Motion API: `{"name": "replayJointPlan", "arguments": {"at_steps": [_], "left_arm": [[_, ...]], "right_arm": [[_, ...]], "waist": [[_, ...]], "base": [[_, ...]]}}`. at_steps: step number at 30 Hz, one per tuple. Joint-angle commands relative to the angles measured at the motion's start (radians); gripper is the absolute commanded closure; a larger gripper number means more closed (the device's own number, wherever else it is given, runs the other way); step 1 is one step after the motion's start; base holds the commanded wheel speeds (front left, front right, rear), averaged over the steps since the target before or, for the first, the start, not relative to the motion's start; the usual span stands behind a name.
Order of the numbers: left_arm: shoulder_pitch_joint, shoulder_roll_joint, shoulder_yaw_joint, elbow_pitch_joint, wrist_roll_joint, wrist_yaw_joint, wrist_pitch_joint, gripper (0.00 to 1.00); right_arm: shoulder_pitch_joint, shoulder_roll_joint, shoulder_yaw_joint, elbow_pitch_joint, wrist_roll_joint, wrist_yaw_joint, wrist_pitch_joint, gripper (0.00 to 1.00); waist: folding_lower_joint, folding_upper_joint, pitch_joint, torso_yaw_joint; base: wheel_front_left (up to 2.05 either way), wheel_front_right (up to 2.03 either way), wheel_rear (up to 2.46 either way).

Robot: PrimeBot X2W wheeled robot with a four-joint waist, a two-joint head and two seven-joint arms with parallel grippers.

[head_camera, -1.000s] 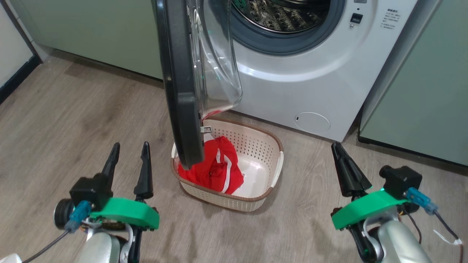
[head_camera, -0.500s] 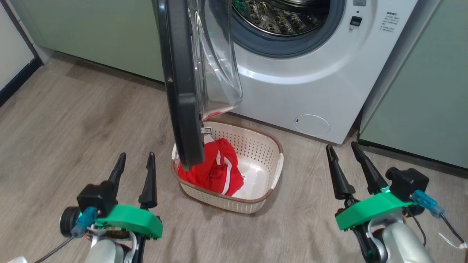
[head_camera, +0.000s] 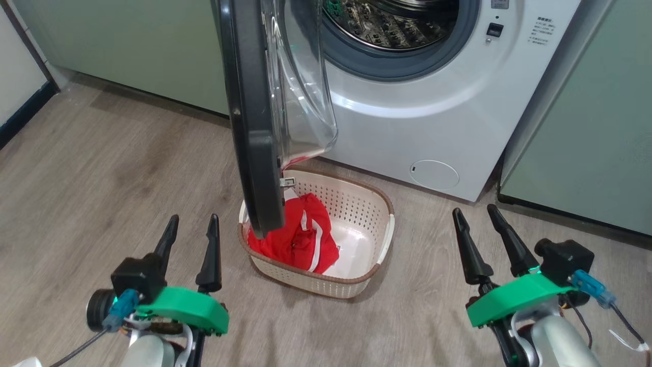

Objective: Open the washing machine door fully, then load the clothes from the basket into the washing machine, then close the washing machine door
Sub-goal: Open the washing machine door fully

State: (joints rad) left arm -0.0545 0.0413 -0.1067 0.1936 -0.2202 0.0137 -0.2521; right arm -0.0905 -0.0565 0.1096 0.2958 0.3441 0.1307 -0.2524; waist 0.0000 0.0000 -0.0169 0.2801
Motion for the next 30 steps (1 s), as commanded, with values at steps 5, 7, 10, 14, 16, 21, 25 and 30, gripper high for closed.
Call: {"name": "replayJointPlan", "arguments": {"at_steps": [5,7,10,14,16,21,25,30], "left_arm": [[-0.033,0.009,0.023,-0.033,-0.005,0.006,-0.010,0.00],[-0.033,0.009,0.022,-0.032,-0.010,0.003,-0.010,0.00],[-0.033,0.009,0.023,-0.031,-0.020,-0.005,-0.010,1.00],[-0.037,0.009,0.031,-0.045,-0.033,-0.011,-0.010,1.00],[-0.043,0.009,0.044,-0.083,-0.051,-0.023,-0.010,1.00],[-0.083,0.009,0.089,-0.166,-0.032,-0.019,-0.010,1.00],[-0.166,0.009,0.129,-0.264,-0.031,-0.018,-0.010,1.00],[-0.302,0.009,0.182,-0.377,-0.049,-0.014,-0.010,1.00]], "right_arm": [[-0.028,0.006,0.026,-0.033,0.004,0.000,-0.009,0.00],[-0.029,0.006,0.026,-0.035,0.004,0.000,-0.009,0.00],[-0.030,0.006,0.026,-0.037,0.001,0.000,-0.009,0.00],[-0.030,0.006,0.027,-0.038,-0.001,0.000,-0.009,0.00],[-0.031,0.006,0.029,-0.039,-0.002,0.000,-0.009,0.00],[-0.036,0.006,0.031,-0.041,-0.007,0.000,-0.009,0.00],[-0.042,0.006,0.027,-0.045,-0.016,0.000,-0.009,0.00],[-0.050,0.006,0.041,-0.044,-0.017,0.000,-0.009,0.00]], "waist": [[0.0000,0.0000,0.002,0.001],[0.0000,0.0000,0.002,0.001],[0.0000,0.0000,0.002,0.000],[0.0000,0.0000,0.005,-0.002],[0.0000,0.0000,0.007,-0.004],[0.0000,0.0000,0.016,-0.007],[0.0000,0.0000,0.027,-0.008],[0.0000,0.0000,0.038,-0.018]], "base": [[0.00,0.00,0.00],[0.00,0.00,0.00],[0.00,0.00,0.00],[0.00,0.00,0.00],[0.00,0.00,0.00],[0.00,0.00,0.00],[0.00,0.00,0.00],[0.00,0.00,0.00]]}}
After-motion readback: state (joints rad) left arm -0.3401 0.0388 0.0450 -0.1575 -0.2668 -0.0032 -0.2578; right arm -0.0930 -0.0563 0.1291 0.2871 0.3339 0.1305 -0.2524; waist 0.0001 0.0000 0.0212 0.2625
